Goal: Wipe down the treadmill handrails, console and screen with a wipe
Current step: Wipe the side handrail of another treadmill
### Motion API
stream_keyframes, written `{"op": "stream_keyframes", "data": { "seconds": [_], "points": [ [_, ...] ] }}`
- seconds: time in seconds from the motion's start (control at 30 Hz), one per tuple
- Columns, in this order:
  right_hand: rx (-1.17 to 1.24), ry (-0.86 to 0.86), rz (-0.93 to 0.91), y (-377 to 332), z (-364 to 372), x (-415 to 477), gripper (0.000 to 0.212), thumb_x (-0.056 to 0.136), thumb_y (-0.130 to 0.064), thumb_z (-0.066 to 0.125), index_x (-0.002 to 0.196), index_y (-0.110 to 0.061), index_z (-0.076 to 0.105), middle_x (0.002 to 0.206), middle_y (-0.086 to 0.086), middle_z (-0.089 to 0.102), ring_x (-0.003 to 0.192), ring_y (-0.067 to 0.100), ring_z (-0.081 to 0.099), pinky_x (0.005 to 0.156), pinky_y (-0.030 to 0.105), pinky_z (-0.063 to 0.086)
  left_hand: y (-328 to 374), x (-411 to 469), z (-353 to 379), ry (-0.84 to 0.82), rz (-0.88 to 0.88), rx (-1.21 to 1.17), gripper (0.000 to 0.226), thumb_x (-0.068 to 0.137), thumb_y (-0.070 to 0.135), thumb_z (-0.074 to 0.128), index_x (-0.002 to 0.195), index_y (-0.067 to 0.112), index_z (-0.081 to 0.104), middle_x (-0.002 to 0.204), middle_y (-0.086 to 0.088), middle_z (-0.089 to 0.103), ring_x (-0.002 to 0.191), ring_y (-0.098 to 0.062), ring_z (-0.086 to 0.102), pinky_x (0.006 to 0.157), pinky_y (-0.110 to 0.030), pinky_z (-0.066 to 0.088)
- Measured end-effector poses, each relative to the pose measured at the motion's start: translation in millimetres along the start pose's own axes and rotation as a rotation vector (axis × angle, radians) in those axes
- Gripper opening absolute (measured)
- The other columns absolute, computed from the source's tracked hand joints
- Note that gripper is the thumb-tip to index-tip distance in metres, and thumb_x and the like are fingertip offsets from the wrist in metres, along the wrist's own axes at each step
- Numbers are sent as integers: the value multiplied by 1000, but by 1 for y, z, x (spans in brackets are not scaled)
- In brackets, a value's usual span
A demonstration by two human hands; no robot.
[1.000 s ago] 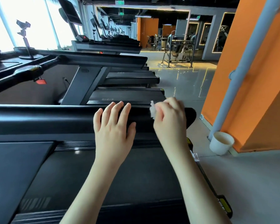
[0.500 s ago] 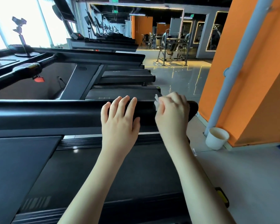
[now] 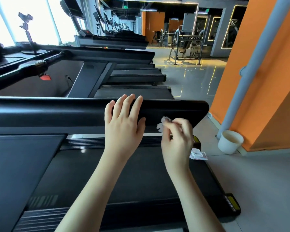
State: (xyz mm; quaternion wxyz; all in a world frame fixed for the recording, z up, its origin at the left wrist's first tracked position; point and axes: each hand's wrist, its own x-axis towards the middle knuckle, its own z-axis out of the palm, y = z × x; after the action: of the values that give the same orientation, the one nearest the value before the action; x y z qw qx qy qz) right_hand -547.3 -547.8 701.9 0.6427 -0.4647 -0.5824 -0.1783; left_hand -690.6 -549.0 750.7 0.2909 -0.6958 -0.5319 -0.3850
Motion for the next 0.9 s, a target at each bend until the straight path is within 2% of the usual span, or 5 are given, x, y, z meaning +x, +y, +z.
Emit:
{"op": "stream_keyframes", "data": {
  "seconds": [0.33,0.47,0.6,0.77,0.9],
  "points": [
    [47,5,-69,0,3,-9,13,90,-2,66,80,1,72,88,5,58,72,24,55,77,16,41,3,0,-4,-24,-34,10,50,86,25,53,133,9,55,135,-9,55,130,-30,46,109,-46,27],
    [54,87,-5,6,6,-14,14,90,0,66,77,2,73,92,1,54,71,25,56,77,18,43,7,-1,-3,-25,-61,7,51,85,24,53,133,9,55,135,-9,55,130,-30,45,110,-46,25],
    [102,-9,-105,-3,11,-14,6,87,2,69,84,0,75,81,8,65,75,22,54,80,17,43,6,-2,-2,-30,-52,14,52,85,24,54,134,9,54,135,-8,54,130,-30,45,110,-45,25],
    [96,125,-18,16,0,7,8,88,4,67,88,3,74,90,6,59,73,30,59,67,35,51,3,-1,-5,-48,-25,27,51,86,27,52,134,9,54,136,-8,54,130,-29,46,110,-44,27],
    [73,75,-32,-6,8,1,11,85,8,68,93,3,74,88,11,64,76,31,59,81,22,46,-5,-3,-10,-34,-78,-34,53,87,31,51,134,5,53,136,-9,54,129,-28,44,110,-40,27]
  ]
}}
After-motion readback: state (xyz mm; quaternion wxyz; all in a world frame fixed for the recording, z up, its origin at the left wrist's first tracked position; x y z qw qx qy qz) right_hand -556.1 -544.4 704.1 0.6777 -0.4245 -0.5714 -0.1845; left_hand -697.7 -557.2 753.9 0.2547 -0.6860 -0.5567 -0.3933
